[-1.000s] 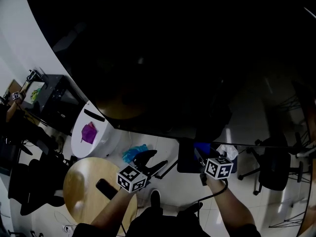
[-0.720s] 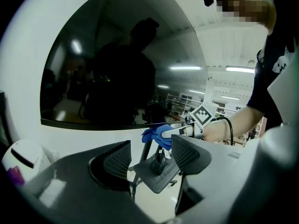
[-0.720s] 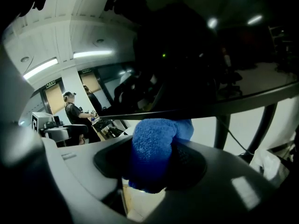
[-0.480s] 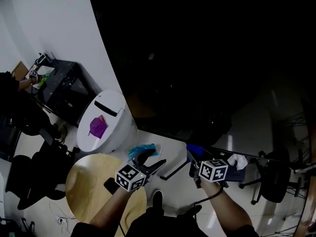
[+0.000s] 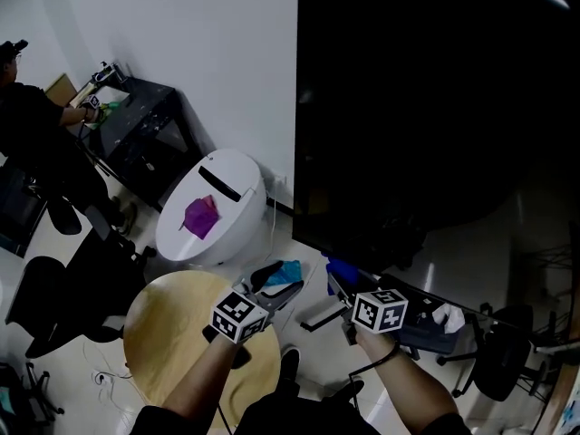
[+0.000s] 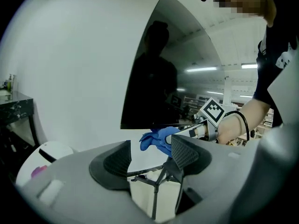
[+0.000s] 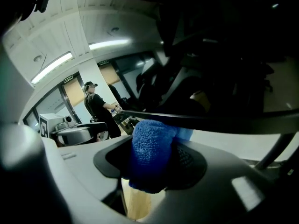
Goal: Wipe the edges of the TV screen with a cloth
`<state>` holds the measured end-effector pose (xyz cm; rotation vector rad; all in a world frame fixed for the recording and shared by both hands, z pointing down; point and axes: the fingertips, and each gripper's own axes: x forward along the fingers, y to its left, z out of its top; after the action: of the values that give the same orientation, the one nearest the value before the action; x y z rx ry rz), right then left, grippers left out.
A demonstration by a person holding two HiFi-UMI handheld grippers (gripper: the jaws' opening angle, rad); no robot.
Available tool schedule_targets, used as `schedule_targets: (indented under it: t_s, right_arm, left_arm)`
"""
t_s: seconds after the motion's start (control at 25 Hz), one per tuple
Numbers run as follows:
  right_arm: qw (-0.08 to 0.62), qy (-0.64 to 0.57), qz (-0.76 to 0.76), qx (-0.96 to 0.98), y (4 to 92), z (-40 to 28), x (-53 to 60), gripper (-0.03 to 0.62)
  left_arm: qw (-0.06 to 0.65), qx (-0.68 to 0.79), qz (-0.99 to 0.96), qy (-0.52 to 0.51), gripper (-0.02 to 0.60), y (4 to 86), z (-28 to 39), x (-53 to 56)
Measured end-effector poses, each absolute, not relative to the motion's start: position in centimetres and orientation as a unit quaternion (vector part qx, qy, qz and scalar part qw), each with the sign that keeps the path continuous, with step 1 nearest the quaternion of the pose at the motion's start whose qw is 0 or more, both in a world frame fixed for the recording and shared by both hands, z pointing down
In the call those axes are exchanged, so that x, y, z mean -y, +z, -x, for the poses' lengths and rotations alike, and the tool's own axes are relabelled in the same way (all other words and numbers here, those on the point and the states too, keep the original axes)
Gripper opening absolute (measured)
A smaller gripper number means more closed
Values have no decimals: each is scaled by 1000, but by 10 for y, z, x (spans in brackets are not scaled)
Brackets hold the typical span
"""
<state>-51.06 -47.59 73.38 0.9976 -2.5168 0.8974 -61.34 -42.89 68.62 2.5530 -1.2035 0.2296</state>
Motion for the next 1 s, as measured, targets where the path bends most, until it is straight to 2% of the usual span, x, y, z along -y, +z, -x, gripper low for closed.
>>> schedule_targets:
  t_s: [0.56,0.76,1.0]
  right_arm:
    - [161,303,-282,896,731,614,473,210]
    - [154,301,-253,907,724,647,467,210]
    - [135,201,-182,953,684,670,439,212]
  left_arm:
    - [152,476,-865,51,261,673,686,415]
    - [200,473,-858,12,259,679,702,411]
    - [310,396,-851,-149,261,664,711,412]
